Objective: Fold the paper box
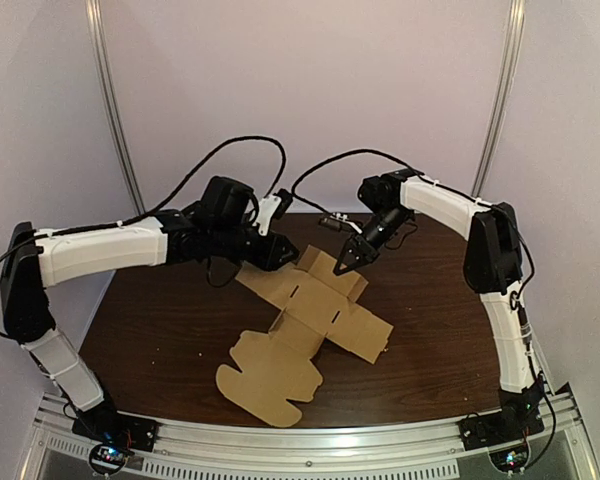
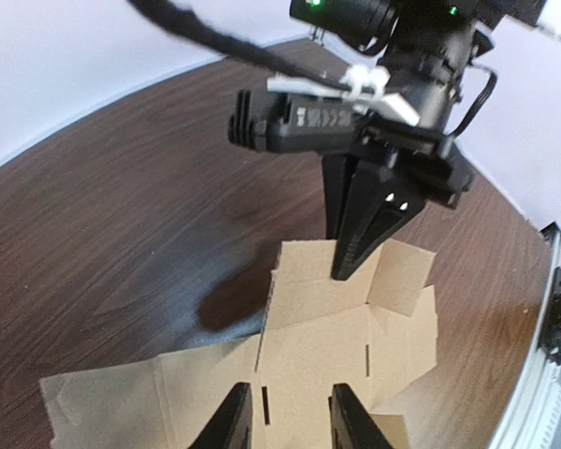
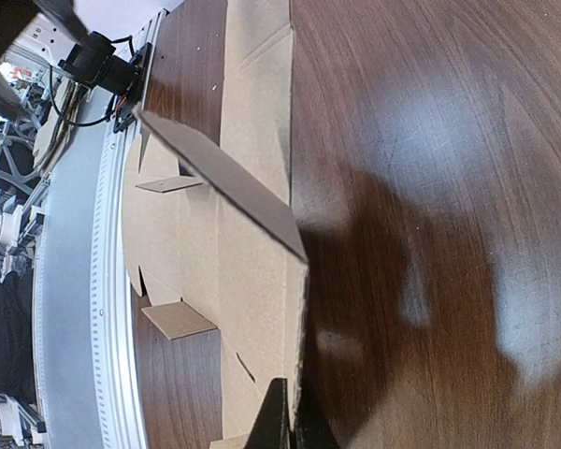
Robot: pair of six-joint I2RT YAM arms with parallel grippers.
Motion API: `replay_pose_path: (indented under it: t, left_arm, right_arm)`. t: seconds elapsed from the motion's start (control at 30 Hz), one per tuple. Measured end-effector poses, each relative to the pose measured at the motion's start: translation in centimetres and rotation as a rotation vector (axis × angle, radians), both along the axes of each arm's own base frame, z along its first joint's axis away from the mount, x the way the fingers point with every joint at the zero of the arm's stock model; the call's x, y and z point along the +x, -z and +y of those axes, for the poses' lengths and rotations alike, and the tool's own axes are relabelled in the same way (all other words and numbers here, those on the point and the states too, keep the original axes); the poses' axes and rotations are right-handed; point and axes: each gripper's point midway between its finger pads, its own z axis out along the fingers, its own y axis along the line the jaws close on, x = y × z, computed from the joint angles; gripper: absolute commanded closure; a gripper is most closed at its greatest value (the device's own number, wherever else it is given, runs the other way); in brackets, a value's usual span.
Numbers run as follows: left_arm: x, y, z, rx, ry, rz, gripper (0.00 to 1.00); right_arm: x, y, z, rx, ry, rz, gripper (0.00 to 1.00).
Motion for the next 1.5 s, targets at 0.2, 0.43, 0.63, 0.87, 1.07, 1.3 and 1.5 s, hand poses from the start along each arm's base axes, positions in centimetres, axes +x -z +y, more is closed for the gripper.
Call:
replay_pose_path:
  t: [0.2, 0.43, 0.63, 0.87, 1.07, 1.3, 1.5]
  left_arm:
    - [0.1, -8.1, 2.9, -0.075, -0.012, -0.105, 0.57]
    - [3.6, -9.1, 2.4, -0.074, 0.081, -0.062, 0.57]
    - [2.0, -7.4, -0.9, -0.092, 0.284, 0.044, 0.58]
    - [-0.2, -9.7, -1.5, -0.135, 0.419, 0.043, 0.58]
    - [-1.5, -9.3, -1.6, -0.113, 0.461, 0.061, 0.61]
    - [-2.3, -9.2, -2.3, -0.11, 0.482, 0.057, 0.65]
    - [-2.1, -9.3, -2.5, -0.119, 0.478, 0.052, 0.68]
  right_arm:
    - [0.2, -3.1, -0.2, 0.02, -0.008, -0.104, 0.96]
    - [-0.5, -9.8, 0.5, 0.109, -0.02, -0.257, 1.0]
    - [-2.1, -11.3, 0.8, 0.088, -0.027, -0.281, 1.0]
    - [-3.0, -13.1, 0.2, 0.072, -0.014, -0.331, 1.0]
    - [-3.2, -13.5, 0.2, 0.08, -0.014, -0.333, 1.0]
    - [-3.6, -13.9, 0.4, 0.118, -0.042, -0.336, 0.99]
    - [-3.7, -14.1, 0.3, 0.131, -0.07, -0.378, 0.98]
